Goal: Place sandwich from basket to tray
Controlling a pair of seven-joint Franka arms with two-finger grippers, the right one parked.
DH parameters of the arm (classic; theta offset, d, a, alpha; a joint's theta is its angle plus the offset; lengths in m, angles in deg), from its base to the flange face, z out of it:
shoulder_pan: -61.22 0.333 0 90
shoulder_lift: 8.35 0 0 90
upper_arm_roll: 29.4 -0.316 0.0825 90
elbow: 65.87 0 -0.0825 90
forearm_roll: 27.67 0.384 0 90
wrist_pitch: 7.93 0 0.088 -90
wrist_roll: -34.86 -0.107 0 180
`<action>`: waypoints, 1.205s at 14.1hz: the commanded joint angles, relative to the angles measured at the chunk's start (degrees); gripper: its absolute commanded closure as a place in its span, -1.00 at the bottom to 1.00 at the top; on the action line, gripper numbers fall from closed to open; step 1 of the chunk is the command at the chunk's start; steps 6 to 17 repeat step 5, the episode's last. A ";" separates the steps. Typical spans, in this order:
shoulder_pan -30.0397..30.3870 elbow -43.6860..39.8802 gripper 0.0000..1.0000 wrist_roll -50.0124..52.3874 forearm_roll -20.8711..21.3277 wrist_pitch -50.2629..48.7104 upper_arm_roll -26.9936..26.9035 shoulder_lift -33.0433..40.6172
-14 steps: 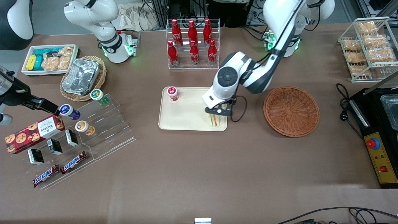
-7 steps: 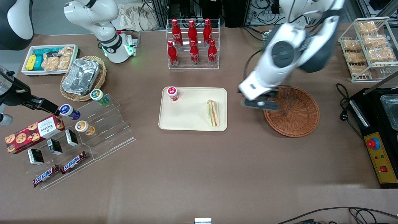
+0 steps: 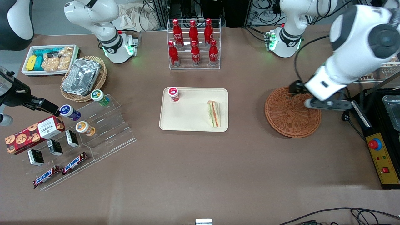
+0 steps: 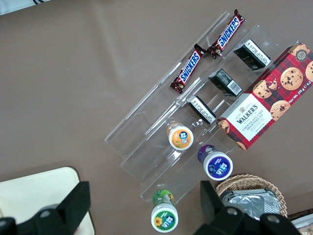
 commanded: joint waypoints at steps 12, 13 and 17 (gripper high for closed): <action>6.51 -5.86 -0.99 -5.12 2.15 -3.43 0.35 1.99; 6.51 -5.86 -0.99 -5.12 2.15 -3.43 0.35 1.99; 6.51 -5.86 -0.99 -5.12 2.15 -3.43 0.35 1.99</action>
